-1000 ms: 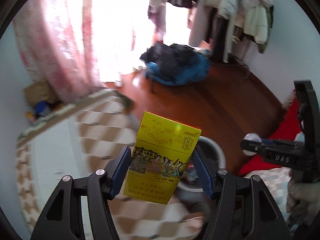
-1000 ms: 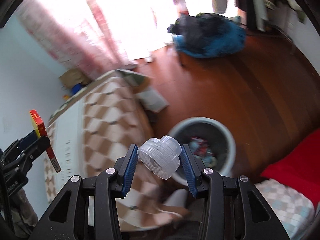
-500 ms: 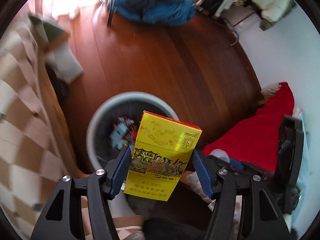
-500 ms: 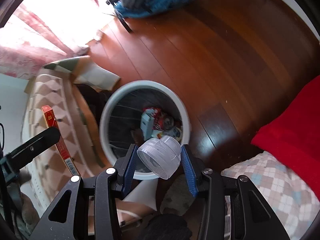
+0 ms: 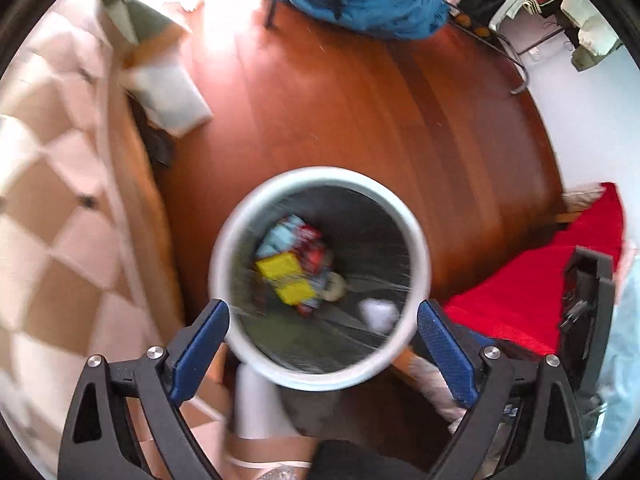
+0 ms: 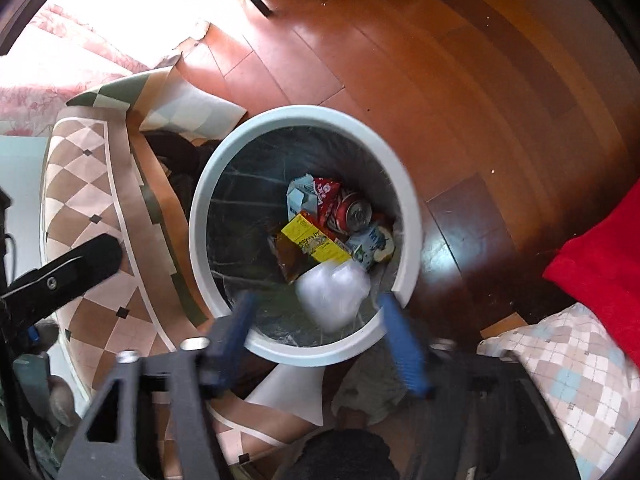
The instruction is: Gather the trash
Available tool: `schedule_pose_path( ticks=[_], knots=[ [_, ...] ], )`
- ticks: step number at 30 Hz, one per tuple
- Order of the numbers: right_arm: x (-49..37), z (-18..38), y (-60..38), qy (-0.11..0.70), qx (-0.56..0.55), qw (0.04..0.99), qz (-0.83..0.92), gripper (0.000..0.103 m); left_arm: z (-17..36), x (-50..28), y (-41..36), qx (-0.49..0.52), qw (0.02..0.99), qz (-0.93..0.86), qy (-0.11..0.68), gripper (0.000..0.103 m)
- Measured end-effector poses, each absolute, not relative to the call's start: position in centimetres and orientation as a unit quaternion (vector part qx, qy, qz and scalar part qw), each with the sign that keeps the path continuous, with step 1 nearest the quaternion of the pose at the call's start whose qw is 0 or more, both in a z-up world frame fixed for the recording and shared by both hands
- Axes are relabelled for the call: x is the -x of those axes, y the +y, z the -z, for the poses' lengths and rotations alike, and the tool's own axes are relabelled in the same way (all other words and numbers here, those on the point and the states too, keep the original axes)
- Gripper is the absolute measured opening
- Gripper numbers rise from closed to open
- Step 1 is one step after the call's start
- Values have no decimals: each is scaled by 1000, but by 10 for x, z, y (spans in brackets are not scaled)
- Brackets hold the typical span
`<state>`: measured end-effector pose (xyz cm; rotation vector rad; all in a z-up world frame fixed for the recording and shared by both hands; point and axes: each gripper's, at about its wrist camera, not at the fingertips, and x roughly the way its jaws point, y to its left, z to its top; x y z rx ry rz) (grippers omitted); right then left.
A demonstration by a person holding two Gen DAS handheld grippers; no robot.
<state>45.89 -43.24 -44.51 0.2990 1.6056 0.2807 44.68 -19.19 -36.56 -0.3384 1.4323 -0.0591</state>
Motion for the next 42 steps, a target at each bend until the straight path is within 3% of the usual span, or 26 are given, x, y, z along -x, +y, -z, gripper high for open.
schedule_pose_path(
  ticks=[3,13,31,42],
  knots=[
    [-454,438,-429,719,-116,676,-115,103,348,-428,-185,98,767,-25,634,96],
    [-414,369,-435,702,-67,703,-96,103,289,-359,-178,66,798,-55,596,96],
    [-305,147,-449,596,-81,785,-147,103,127,-267,-193,78,847,9,525,96],
    [-259,59,-452,554,-99,804,-192,103,55,-222,-192,84,864,51,494,96]
  ],
)
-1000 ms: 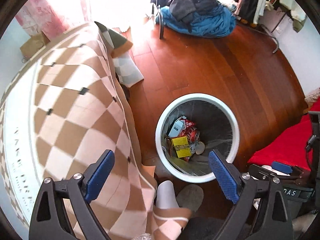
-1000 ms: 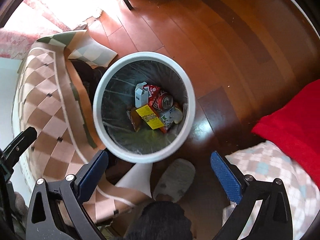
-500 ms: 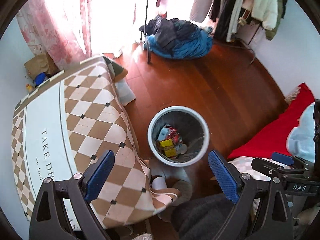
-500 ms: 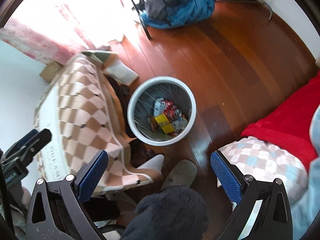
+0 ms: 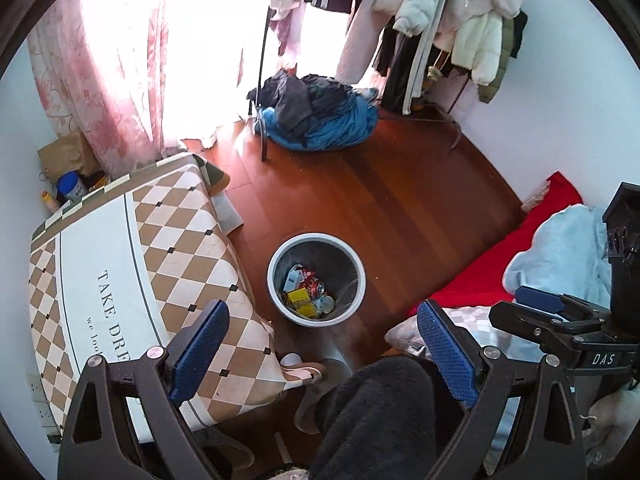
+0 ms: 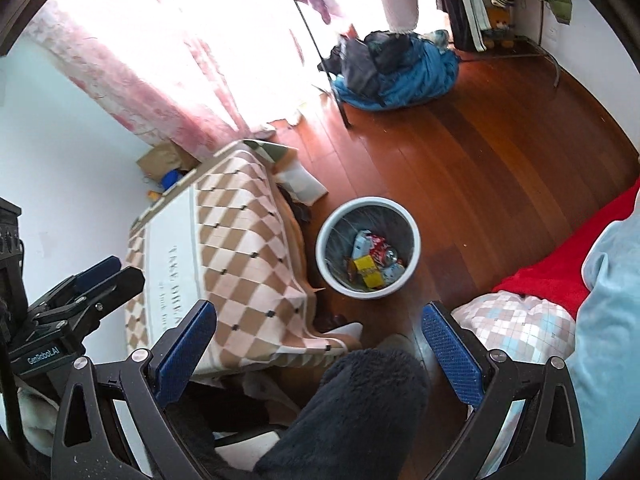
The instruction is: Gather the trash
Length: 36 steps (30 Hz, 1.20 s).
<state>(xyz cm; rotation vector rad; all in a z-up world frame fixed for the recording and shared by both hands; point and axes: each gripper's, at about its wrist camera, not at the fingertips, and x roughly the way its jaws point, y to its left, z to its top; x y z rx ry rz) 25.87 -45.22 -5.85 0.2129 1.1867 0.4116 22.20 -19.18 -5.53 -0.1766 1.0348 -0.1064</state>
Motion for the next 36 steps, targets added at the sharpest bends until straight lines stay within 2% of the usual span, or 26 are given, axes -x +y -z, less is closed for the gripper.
schedule_pose_path(
  ticks=[9,18,20,36],
  knots=[
    [-242,32,-440,547,-87,803,-219,103,37,-202,-183,96,868,54,485,96],
    [-239,36,-429,555,-79,796,-228,103,38,-195,-176,103,865,55,488,96],
    [-239,36,-428,555,-79,796,-228,103,37,-194,-177,106,864,55,490,103],
    [-238,38,-428,561,-71,792,-230,103,38,-192,-176,113,860,52,494,103]
  ],
)
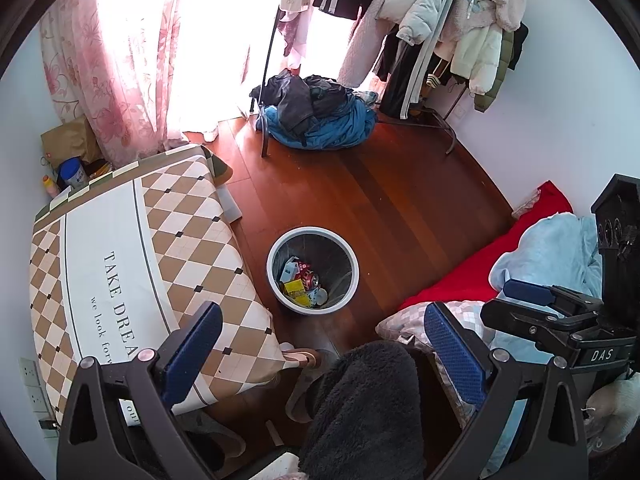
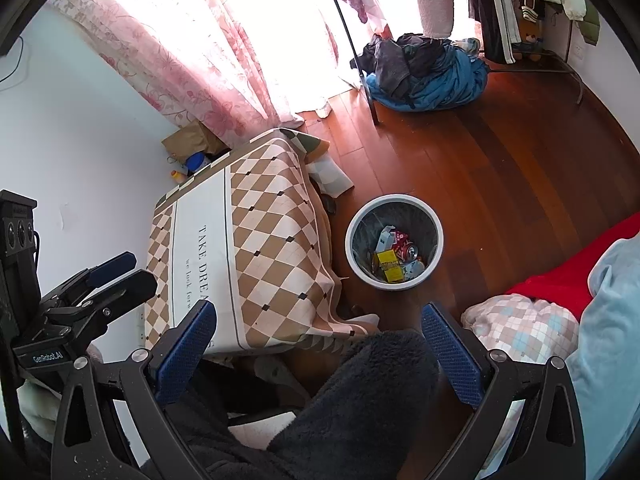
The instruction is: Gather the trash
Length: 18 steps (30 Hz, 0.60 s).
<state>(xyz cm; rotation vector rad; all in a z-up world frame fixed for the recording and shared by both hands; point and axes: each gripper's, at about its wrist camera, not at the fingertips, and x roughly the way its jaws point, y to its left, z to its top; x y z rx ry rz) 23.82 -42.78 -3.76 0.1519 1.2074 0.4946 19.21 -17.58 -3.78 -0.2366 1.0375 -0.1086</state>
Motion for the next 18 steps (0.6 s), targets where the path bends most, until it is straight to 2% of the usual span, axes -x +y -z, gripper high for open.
schedule_pose_path(
  ticks=[18],
  knots=[
    [-239,44,-423,571,-66,784,-232,103,48,-190,-176,110,854,55,506,103]
  ],
)
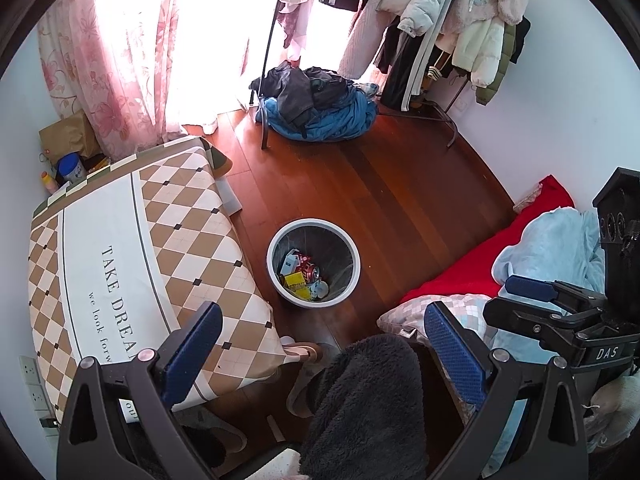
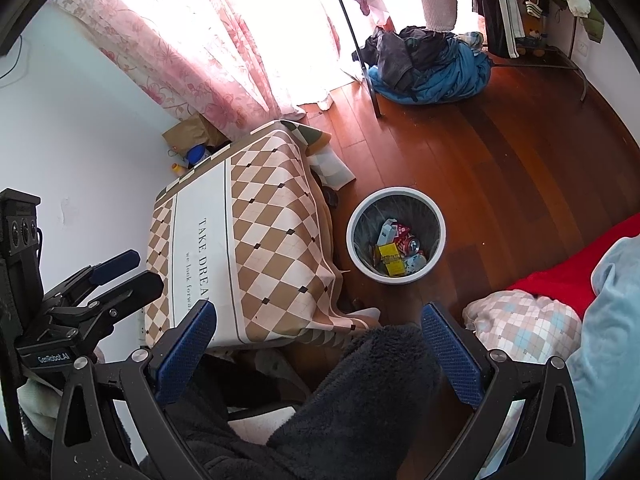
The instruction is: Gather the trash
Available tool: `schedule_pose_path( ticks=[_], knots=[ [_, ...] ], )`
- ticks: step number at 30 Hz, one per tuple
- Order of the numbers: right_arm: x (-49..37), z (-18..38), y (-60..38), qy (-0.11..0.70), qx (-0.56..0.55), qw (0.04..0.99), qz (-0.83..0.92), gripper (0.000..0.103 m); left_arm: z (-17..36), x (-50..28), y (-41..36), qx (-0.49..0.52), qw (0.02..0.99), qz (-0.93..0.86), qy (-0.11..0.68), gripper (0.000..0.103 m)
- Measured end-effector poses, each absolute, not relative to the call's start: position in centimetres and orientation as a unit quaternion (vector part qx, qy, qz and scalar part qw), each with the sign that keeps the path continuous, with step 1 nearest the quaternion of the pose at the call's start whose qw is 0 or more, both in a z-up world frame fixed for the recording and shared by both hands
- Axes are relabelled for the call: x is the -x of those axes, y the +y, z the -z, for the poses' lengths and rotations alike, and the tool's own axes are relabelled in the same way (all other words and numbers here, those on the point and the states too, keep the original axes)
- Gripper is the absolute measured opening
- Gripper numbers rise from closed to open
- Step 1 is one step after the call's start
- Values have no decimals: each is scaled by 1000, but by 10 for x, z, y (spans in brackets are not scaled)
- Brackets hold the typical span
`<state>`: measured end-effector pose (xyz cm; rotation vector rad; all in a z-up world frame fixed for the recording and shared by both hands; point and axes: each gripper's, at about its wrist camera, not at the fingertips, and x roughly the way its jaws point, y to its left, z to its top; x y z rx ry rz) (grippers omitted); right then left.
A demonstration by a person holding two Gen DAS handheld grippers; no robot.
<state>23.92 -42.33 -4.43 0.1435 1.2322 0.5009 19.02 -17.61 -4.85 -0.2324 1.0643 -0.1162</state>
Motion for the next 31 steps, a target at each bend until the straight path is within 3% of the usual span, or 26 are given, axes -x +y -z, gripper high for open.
schedule_pose_path(
  ticks=[31],
  knots=[
    [-237,52,-417,579,-65,779,-232,103,56,-191,-179,114,852,59,507,103]
  ],
)
